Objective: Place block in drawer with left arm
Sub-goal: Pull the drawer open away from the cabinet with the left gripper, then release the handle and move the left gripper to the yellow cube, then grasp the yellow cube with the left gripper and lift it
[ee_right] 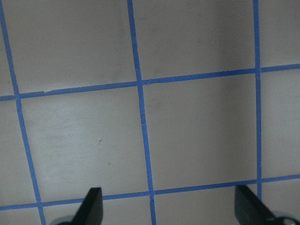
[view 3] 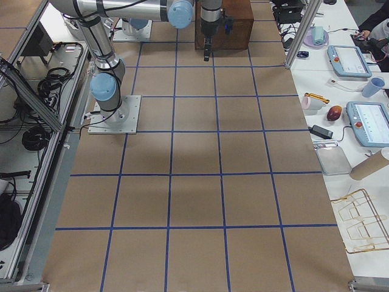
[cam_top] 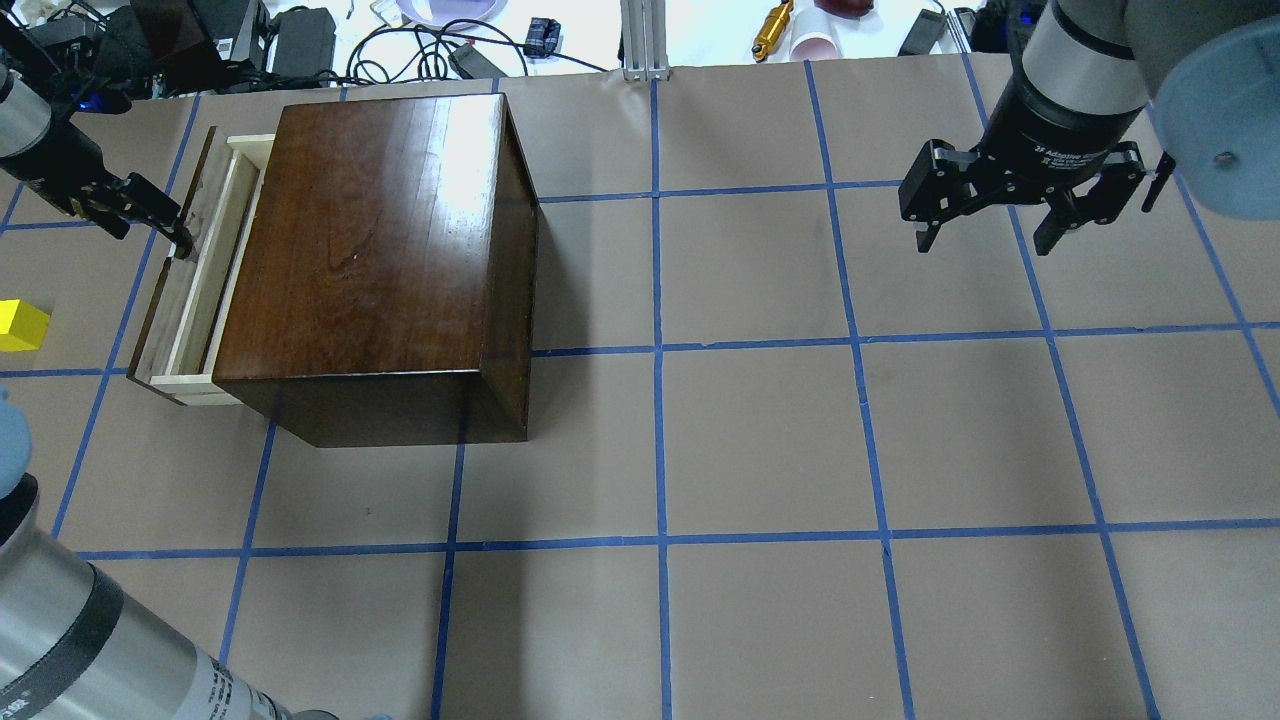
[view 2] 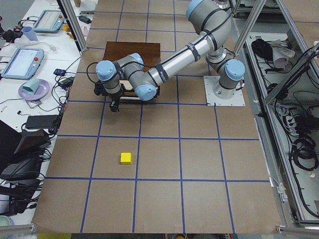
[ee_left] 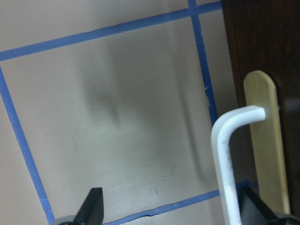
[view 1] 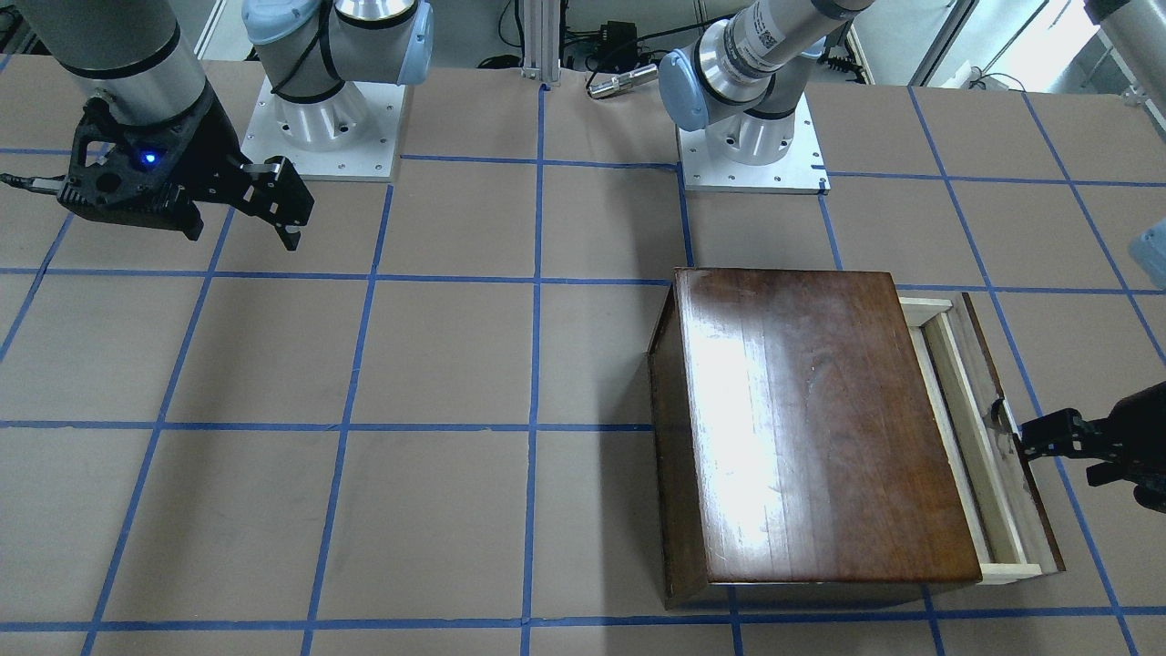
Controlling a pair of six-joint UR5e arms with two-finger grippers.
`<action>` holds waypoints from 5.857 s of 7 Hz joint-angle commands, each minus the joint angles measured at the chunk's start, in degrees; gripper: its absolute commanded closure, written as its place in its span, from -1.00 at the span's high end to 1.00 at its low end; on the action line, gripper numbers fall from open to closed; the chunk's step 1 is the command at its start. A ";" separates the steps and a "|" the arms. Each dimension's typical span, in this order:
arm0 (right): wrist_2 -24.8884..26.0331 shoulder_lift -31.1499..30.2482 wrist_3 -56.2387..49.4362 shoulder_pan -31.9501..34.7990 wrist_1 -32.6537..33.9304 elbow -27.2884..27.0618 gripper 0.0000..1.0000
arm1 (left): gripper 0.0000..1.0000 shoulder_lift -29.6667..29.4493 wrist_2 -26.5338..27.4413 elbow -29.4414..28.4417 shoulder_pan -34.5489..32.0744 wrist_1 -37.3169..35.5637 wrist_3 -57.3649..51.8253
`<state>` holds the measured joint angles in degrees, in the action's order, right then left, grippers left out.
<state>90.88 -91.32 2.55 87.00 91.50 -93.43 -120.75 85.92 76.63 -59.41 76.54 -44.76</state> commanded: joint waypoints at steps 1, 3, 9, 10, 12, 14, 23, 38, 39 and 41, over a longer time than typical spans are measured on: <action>0.00 0.00 0.00 0.01 0.00 0.00 1.00 | 1.00 -0.45 0.38 -0.34 0.44 -0.07 -0.67; 0.00 0.00 0.00 -0.07 0.00 0.00 1.00 | 1.00 -1.15 1.43 -2.18 0.52 -0.07 -1.90; 0.00 0.00 0.00 0.01 0.00 0.00 1.00 | 1.00 -1.85 1.53 -2.81 1.93 -0.16 -3.93; 0.00 0.00 0.00 -0.07 0.00 0.00 1.00 | 1.00 -1.85 1.53 -2.81 1.93 -0.16 -4.02; 0.00 0.00 0.00 0.01 0.00 0.00 1.00 | 1.00 -1.77 1.88 -5.86 2.28 -0.07 -3.84; 0.00 0.00 0.00 0.01 0.00 0.00 1.00 | 1.00 -1.94 1.79 -7.99 5.44 -0.16 -3.05; 0.00 0.00 0.00 0.01 0.00 0.00 1.00 | 1.00 -14.85 3.02 -12.21 15.91 -9.39 -1.39; 0.00 0.00 0.00 0.01 0.00 0.00 1.00 | -1.00 -1.01 6.01 -12.30 7.76 1.85 -2.17; -0.09 0.00 0.00 0.01 0.00 -0.09 1.00 | -1.00 1.72 5.75 -12.30 5.73 5.25 -1.48; -0.09 0.00 0.00 0.01 0.00 0.00 1.00 | -1.00 4.55 5.40 -11.86 0.56 8.60 7.96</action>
<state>90.80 -91.32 2.55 87.01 91.49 -93.46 -118.24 91.54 64.51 -55.35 82.30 -42.67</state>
